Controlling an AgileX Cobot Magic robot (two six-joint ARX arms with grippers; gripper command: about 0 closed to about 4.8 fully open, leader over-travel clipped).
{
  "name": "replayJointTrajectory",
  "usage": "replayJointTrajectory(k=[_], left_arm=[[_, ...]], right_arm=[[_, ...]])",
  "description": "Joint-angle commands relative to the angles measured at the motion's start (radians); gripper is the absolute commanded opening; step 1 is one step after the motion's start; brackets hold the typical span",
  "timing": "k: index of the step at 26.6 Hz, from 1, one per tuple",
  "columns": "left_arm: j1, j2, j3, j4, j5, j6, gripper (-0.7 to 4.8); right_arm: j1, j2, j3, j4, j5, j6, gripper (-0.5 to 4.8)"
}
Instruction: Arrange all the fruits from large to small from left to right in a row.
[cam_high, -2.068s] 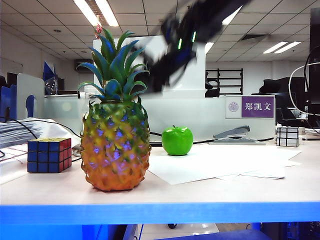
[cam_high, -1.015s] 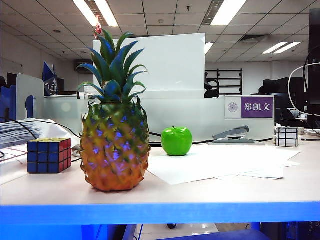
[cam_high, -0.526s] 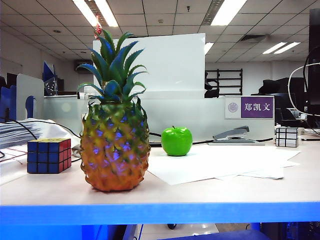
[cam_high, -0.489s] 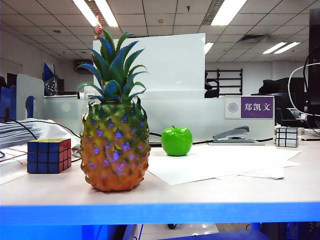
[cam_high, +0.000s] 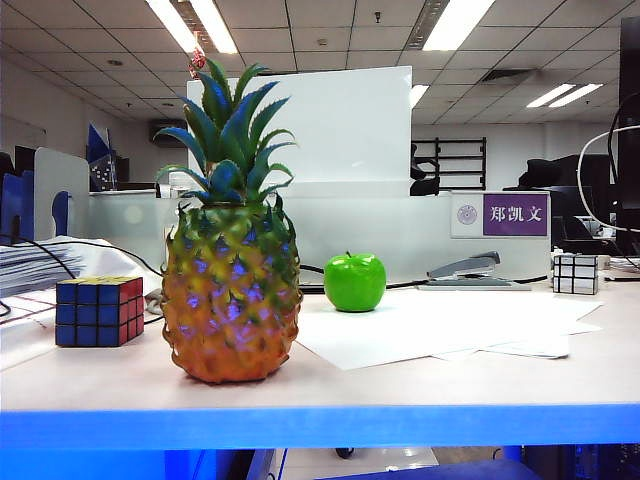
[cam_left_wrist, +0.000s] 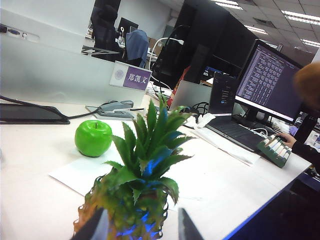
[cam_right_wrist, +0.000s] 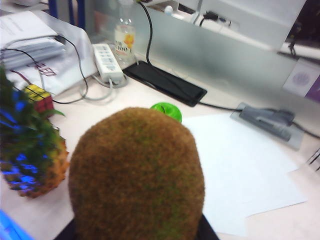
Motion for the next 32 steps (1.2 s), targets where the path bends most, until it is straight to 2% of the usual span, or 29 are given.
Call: replayJointTrajectory(k=[1,5,9,13,18,28,32], left_arm=[[0.0,-0.002,0.003,0.013,0.004,-0.003,1.88],[0.0,-0.002,0.003,0.013,0.004,-0.003,1.88],[0.0,-0.002,0.003,0.011,0.004,-0.003,1.88],[0.001,-0.002,0.002,0.002,0.004,-0.003,1.88],[0.001,-0.002,0.002,0.0,-0.001,0.002,1.88],[0.001,-0.002,0.002,-0.002,-0.003,0.005,1.88],[0.001,-0.002,0.002,-0.002,-0.002,0.004,1.88]], right_arm=[[-0.019,0.007,-0.143,0.22,-0.008,0.074,-0.06],[-0.086,0.014,-0.312,0.415,-0.007,0.088,-0.06],[-0.212,0.03,-0.438,0.547,-0.007,0.19,-0.06],[-0.34,0.033,-0.513,0.607,-0.007,0.301,-0.06],[-0.443,0.059,-0.547,0.619,0.005,0.312,-0.07],[-0.408,0.296,-0.545,0.614,0.015,0.321,-0.07],[-0.388,0.406,-0.544,0.673,-0.077,0.331,-0.07]])
